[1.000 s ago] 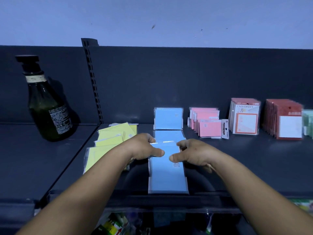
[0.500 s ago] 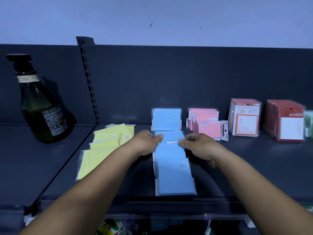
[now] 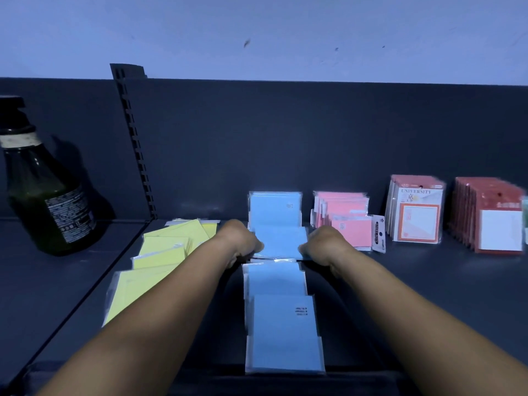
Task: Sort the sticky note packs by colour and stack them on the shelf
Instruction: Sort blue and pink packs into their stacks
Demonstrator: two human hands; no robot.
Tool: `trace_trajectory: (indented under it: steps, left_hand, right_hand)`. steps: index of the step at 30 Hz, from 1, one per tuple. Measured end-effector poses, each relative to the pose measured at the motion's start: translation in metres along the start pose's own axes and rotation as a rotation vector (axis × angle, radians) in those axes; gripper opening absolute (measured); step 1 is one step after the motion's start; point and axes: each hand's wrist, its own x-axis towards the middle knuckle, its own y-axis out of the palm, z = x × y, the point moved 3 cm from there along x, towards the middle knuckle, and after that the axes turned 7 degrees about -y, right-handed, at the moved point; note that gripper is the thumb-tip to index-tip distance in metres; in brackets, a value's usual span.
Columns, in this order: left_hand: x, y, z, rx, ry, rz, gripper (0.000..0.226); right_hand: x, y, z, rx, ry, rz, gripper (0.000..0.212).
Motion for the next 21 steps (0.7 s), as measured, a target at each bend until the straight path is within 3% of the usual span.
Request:
trace_trajectory:
  steps: [3,8,12,17,21]
  left_hand:
    - [0.01,0.0,-0.001,-0.084,0.091,-0.067,0.036]
    - [0.021,-0.002,-0.008,0.01,0.209,-0.319,0.023]
    - [0.031,0.002,-0.011,0.079,0.21,-0.363,0.021]
    - [0.038,0.002,-0.019,0.11,0.245,-0.416,0.036]
    - [0.036,0.001,-0.021,0.169,0.246,-0.422,0.042]
  right_hand:
    - [0.009,0.003,0.002,0.123,-0.063,-0.091,0.026]
    - [0.016,0.006,0.016,0.087,-0.19,-0.173,0.034]
    - [0.024,0.012,0.019,0.009,-0.204,-0.168,0.009]
    - [0.03,0.012,0.021,0.009,-0.184,-0.18,0.005]
    - [0.031,0.015,0.02,-0.074,-0.155,-0.139,0.03]
